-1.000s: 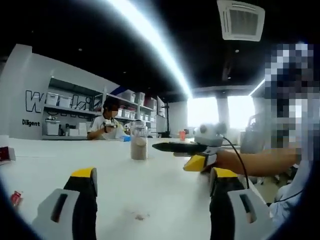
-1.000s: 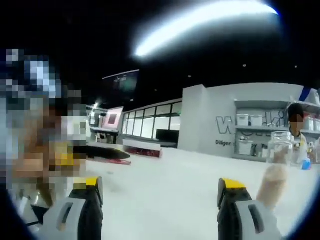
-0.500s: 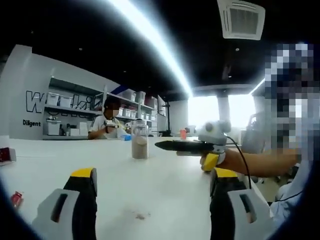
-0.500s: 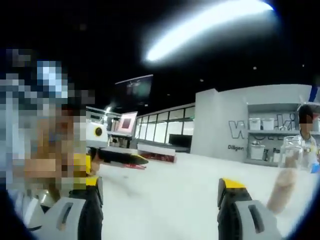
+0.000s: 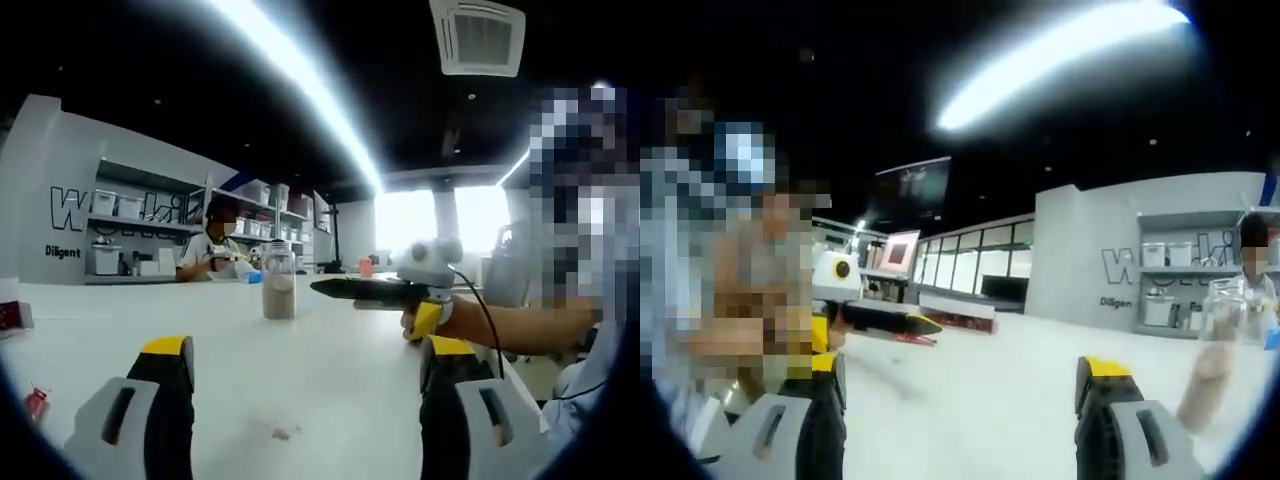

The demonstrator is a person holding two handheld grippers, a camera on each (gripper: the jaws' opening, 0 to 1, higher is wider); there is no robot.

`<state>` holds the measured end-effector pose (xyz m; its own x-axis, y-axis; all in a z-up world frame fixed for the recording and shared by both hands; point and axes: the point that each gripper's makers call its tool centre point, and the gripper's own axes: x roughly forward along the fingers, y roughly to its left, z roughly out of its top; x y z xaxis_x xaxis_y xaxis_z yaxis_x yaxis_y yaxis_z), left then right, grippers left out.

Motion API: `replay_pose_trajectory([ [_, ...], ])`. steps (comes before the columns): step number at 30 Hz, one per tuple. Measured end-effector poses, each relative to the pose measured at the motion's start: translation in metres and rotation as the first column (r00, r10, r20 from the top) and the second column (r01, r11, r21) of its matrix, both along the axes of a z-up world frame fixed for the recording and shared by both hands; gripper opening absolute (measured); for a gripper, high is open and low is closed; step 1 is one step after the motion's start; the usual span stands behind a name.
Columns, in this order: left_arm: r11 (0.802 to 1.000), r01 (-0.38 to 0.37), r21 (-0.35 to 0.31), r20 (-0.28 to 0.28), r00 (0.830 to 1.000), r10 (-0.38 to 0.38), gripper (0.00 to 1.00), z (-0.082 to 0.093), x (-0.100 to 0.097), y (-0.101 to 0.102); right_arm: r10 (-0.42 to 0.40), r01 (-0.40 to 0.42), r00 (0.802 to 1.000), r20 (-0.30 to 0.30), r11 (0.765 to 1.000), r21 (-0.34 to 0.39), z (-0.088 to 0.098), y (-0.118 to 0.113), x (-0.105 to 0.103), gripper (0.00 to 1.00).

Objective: Tear open the coffee pouch, take out the coffee, and pour the coffee from the pouch into the cup

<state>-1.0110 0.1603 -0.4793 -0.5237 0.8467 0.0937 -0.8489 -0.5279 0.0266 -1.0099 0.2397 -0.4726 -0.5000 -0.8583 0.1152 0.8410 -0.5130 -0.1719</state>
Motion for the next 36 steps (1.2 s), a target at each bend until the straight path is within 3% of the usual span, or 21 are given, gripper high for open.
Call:
replay_pose_trajectory([
  [16, 1.0, 0.001, -0.004, -0.003, 1.0, -0.001, 0.95, 0.0004, 0.0, -0.0006, 0.013, -0.013, 1.0, -0.013, 1.0, -0.009, 0.0033, -0.001, 0.002, 0.95],
  [29, 1.0, 0.003, 0.006, 0.01, 1.0, -0.003, 0.95, 0.0005, -0.0021, -0.0016, 0.006, -0.006, 1.0, 0.025, 0.999, -0.033, 0.0035, 0.0022, -0.0034, 0.94],
  [36, 1.0, 0.004, 0.017, 0.023, 1.0, -0.004, 0.95, 0.0002, -0.0033, -0.002, 0.011, -0.01, 1.0, 0.015, 0.999, -0.038, 0.0051, 0.0025, -0.0012, 0.94],
])
